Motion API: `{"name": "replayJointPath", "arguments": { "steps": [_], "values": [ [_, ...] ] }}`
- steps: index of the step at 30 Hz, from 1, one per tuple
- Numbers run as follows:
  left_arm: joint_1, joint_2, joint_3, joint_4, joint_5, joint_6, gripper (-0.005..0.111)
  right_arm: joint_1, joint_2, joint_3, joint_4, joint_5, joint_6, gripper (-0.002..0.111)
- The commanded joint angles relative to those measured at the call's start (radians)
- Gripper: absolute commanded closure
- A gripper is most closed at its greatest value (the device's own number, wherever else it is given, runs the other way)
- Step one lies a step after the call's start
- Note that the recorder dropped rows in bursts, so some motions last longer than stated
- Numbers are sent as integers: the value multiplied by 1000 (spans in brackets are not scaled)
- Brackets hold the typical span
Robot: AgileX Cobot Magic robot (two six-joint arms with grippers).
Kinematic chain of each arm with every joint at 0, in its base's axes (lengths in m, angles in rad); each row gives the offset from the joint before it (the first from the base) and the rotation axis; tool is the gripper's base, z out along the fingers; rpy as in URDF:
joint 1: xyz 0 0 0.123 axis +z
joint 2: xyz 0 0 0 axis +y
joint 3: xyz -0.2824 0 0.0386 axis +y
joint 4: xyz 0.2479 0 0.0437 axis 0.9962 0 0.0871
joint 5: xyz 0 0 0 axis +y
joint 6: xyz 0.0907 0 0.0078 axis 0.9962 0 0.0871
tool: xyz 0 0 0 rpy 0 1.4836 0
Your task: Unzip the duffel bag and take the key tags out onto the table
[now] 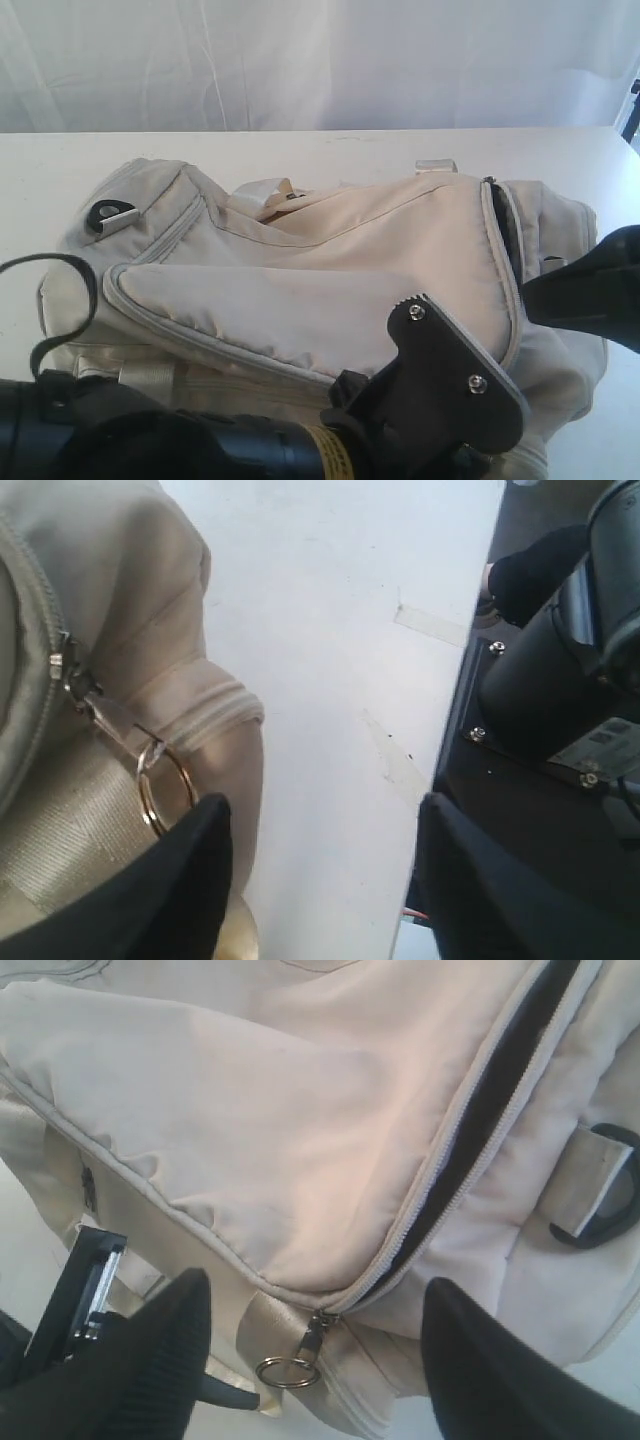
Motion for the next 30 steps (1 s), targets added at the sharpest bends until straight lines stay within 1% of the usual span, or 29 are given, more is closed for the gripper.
{"name": "replayJointPath", "arguments": {
  "steps": [1, 5, 8, 9, 11, 13, 16, 19, 30],
  "values": [
    [2, 13, -6, -15, 2, -15, 48, 3, -6, -9, 4, 0, 4, 51],
    [2, -26, -6, -38, 9, -15, 48, 3, -6, -9, 4, 0, 4, 51],
    [7, -36, -6, -39, -17, 52, 48, 3, -6, -9, 6, -6, 4, 51],
    [14, -34, -6, -39, -21, 54, 48, 3, -6, -9, 6, -13, 4, 51],
    [63, -29, -6, -68, -10, 54, 48, 3, -6, -9, 6, -25, 4, 51],
    [81, -20, -6, -68, -4, 54, 48, 3, -6, -9, 6, -38, 4, 51],
    [81, 18, -6, -68, 14, 50, 48, 3, -6, -9, 6, -57, 4, 51],
    [81, 54, -6, -68, -3, 18, 48, 3, -6, -9, 6, -59, 4, 51],
    [81, 64, -6, -68, -26, -10, 48, 3, -6, -9, 6, -66, 4, 51]
  ]
}}
